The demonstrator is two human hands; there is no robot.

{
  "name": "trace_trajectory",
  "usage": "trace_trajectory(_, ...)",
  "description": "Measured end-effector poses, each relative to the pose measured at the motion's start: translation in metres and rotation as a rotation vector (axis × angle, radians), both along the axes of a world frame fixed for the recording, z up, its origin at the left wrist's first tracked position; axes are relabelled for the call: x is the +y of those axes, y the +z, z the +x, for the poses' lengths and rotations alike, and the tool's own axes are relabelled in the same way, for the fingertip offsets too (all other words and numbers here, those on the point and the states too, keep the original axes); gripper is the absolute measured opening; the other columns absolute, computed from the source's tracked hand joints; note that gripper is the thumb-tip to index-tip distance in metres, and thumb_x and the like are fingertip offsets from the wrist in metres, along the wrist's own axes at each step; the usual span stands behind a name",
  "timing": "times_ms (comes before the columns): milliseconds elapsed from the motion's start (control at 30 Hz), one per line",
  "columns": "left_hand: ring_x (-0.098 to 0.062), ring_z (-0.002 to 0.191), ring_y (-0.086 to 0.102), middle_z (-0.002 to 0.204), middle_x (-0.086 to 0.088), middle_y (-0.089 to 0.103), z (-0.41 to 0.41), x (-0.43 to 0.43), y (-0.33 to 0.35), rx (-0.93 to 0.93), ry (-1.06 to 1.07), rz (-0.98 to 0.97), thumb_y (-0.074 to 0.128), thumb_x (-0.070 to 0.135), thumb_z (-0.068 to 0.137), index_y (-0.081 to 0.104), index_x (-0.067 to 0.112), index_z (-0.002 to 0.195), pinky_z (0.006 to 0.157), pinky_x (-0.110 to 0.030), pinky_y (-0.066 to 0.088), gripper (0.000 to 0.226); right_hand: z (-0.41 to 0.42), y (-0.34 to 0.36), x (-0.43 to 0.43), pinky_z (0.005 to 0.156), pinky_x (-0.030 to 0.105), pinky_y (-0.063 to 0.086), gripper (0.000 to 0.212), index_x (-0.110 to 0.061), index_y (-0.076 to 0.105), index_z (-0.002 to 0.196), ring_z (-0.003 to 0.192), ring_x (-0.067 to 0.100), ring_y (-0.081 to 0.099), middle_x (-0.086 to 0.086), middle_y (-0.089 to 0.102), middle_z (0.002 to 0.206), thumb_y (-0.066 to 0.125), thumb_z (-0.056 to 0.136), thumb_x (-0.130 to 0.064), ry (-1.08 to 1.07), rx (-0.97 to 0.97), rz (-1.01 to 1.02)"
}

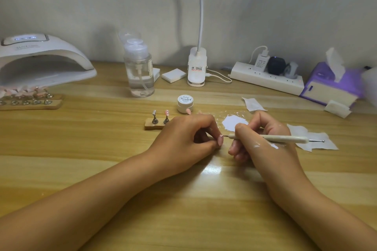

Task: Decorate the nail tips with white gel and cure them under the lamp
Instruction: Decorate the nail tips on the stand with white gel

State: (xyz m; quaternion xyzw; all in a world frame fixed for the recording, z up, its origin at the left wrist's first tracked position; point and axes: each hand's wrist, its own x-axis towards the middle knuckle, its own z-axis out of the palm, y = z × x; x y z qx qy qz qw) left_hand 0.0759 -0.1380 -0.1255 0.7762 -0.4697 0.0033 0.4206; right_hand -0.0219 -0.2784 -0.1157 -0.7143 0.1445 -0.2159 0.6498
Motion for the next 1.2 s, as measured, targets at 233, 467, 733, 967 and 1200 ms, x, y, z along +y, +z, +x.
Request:
trace_trajectory(233,0.009,0.061,0.057,0.068,0.035,0.059,0.0,0.0,0.0,0.015,-0.004,0.002,0.072,0.005,0.082,0.068,0.018,0.08,0.059,-0.007,0.034,0.014,-0.001,0.0,-0.001,0.044,0.021,0.047,0.035,-0.02,0.047,0.058,0.044,0.014,0.057,0.014,0.066,0.054,0.059,0.085,-0.001,-0.009,-0.035,0.004)
trace_trajectory(467,0.007,0.065,0.059,0.071,0.032,0.061,0.0,0.001,0.0,0.038,-0.001,-0.001,0.072,0.005,0.083,0.069,0.017,0.081,0.061,-0.007,0.036,0.012,-0.003,0.002,-0.008,0.043,0.016,0.033,0.026,-0.024,0.05,0.078,0.045,0.006,0.039,-0.009,0.049,0.052,0.07,0.094,-0.03,-0.2,-0.241,-0.039)
trace_trajectory(733,0.001,0.069,0.061,0.072,0.028,0.062,-0.001,0.001,0.001,0.07,0.007,0.015,0.07,0.008,0.084,0.068,0.022,0.08,0.063,-0.01,0.037,0.014,0.003,-0.006,-0.029,0.039,0.015,0.034,0.014,-0.021,0.051,0.087,0.039,0.008,0.047,0.001,0.073,0.066,0.06,0.094,-0.029,-0.225,0.04,-0.149)
trace_trajectory(967,0.0,0.068,0.06,0.07,0.027,0.061,-0.003,0.001,0.003,0.021,0.011,0.022,0.069,0.009,0.083,0.068,0.024,0.08,0.062,-0.012,0.037,0.016,0.004,-0.007,-0.03,0.04,0.018,0.038,0.024,-0.015,0.048,0.076,0.044,0.007,0.055,0.002,0.075,0.067,0.067,0.09,-0.022,-0.188,0.094,-0.198)
trace_trajectory(1200,0.002,0.065,0.059,0.069,0.028,0.06,-0.003,0.001,0.003,0.025,0.015,0.018,0.07,0.008,0.083,0.068,0.023,0.08,0.061,-0.009,0.035,0.015,0.004,-0.003,-0.027,0.047,0.025,0.039,0.024,-0.015,0.049,0.073,0.043,0.002,0.054,0.002,0.074,0.064,0.067,0.088,-0.019,-0.186,0.112,-0.244)
